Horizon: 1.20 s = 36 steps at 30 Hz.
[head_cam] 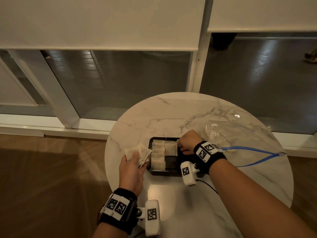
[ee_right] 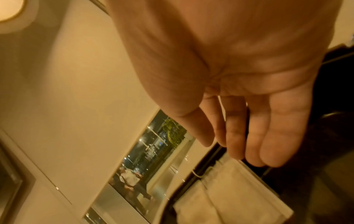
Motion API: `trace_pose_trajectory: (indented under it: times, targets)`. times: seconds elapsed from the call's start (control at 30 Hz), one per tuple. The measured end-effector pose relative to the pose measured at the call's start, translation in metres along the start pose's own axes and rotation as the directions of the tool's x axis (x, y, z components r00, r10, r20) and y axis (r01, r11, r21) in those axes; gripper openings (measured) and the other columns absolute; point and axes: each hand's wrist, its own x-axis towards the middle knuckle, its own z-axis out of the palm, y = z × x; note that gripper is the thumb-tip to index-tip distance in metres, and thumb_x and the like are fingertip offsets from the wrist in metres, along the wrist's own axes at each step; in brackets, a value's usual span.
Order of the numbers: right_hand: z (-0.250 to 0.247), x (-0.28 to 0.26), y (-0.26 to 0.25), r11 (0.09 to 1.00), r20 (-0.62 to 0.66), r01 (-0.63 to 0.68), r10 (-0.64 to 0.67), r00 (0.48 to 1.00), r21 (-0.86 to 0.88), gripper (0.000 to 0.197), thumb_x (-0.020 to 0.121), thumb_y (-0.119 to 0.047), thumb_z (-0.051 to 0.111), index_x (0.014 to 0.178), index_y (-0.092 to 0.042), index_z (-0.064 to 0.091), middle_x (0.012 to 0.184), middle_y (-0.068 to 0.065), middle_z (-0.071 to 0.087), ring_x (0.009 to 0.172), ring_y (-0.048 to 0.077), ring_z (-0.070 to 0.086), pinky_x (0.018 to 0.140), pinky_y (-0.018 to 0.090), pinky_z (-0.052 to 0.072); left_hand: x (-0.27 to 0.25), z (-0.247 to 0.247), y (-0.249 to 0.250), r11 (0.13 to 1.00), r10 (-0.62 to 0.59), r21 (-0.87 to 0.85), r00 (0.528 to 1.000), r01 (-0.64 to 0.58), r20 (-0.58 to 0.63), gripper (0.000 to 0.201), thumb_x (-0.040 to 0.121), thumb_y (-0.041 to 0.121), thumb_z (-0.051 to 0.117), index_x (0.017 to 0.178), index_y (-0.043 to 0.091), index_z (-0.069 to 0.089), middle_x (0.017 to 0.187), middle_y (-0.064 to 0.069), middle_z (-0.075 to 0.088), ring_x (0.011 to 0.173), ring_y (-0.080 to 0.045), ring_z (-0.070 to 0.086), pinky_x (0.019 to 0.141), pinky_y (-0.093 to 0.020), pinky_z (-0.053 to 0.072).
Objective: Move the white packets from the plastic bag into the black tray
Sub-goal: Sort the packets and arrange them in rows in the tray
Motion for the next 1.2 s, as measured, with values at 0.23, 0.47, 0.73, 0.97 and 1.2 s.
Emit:
trace_pose_trajectory:
  times: [0.23, 0.47, 0.73, 0.97, 1.2]
  targets:
    - [-0.005, -0.089, -0.019, 0.961, 0.126, 0.163, -0.194, 0.973, 0.224, 0.029, 0.095, -0.039, 0.065, 0.097, -0.011, 0.073, 0.097, 0.009, 0.075, 0.083, 0.020, 0.070, 0.074, 0.033, 0.060, -0.009, 0.020, 0.002, 0.999, -0.010, -0.038, 0.992, 0.015, 0.122, 0.025, 0.104, 0.013, 0.051, 0.126, 0.012, 0.061, 0.124, -0.012, 0.071, 0.118, -0.028, 0.065, 0.094, -0.041, 0.054]
    - [0.009, -0.128, -0.011, 0.849, 0.075, 0.339, -0.401, 0.913, 0.405, 0.017, 0.090, -0.024, 0.074, 0.095, -0.008, 0.075, 0.093, 0.015, 0.075, 0.078, 0.019, 0.068, 0.071, 0.034, 0.058, -0.024, 0.035, 0.004, 1.000, -0.005, 0.008, 0.971, 0.004, 0.237, 0.028, 0.104, 0.016, 0.050, 0.128, 0.006, 0.061, 0.121, -0.014, 0.072, 0.116, -0.029, 0.068, 0.081, -0.034, 0.060]
    - [-0.001, -0.126, -0.009, 0.819, -0.101, 0.453, -0.448, 0.888, 0.352, 0.008, 0.090, -0.018, 0.072, 0.085, -0.013, 0.075, 0.081, 0.008, 0.075, 0.072, 0.015, 0.069, 0.069, 0.034, 0.060, -0.029, 0.038, 0.002, 0.997, 0.045, 0.053, 0.968, -0.060, 0.248, 0.028, 0.103, 0.014, 0.052, 0.127, 0.002, 0.062, 0.121, -0.015, 0.072, 0.116, -0.030, 0.067, 0.089, -0.039, 0.058]
    - [-0.001, -0.127, -0.010, 0.827, -0.042, 0.446, -0.460, 0.887, 0.343, 0.014, 0.085, -0.022, 0.078, 0.097, -0.016, 0.073, 0.090, 0.015, 0.072, 0.072, 0.015, 0.067, 0.061, 0.029, 0.057, -0.030, 0.039, 0.000, 0.994, 0.070, 0.062, 0.967, -0.088, 0.245, 0.026, 0.102, 0.012, 0.054, 0.125, 0.002, 0.062, 0.118, -0.015, 0.073, 0.111, -0.026, 0.070, 0.092, -0.039, 0.056]
    - [0.001, -0.123, -0.008, 0.836, -0.079, 0.493, -0.490, 0.868, 0.241, 0.007, 0.083, -0.024, 0.080, 0.087, -0.020, 0.076, 0.080, 0.002, 0.075, 0.076, 0.016, 0.070, 0.072, 0.033, 0.059, -0.029, 0.039, -0.002, 0.983, 0.111, 0.115, 0.958, -0.145, 0.263, 0.031, 0.097, 0.007, 0.061, 0.128, 0.004, 0.060, 0.119, -0.017, 0.072, 0.112, -0.030, 0.069, 0.094, -0.041, 0.055]
